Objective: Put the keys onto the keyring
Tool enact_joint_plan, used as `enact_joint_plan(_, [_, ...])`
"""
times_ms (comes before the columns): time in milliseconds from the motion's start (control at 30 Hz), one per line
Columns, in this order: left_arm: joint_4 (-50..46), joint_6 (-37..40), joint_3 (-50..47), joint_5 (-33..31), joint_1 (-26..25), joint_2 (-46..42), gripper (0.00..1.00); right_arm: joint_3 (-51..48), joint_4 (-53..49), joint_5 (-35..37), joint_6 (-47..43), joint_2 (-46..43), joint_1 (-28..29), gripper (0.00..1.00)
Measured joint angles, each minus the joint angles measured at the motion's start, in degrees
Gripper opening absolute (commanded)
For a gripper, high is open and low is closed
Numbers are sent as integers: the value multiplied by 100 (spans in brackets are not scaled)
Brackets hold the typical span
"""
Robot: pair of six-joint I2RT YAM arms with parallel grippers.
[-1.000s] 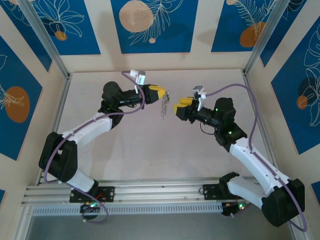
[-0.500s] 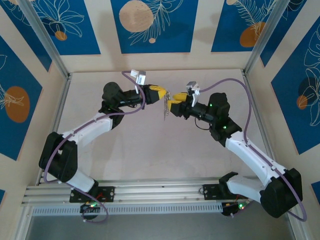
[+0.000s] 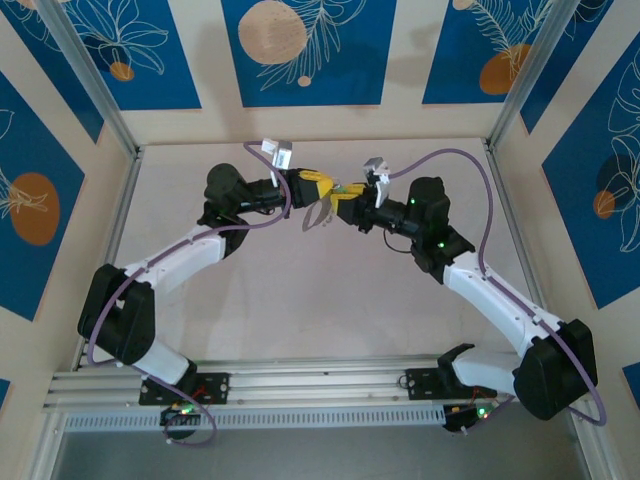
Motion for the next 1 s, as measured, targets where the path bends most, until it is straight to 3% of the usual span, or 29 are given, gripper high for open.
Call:
enact_joint_plan(167, [-2,0,20,-9,0,0,0,2,-81,-234,-96,-2,61,0])
enact_joint_plan(767, [90,0,20,13,-11,-52,0,614,-852,-649,-448,308,356,0])
enact_joint_plan(1000, [87,2,20,11,-44,-52,0,529,-918,-765,-402,179,142,37])
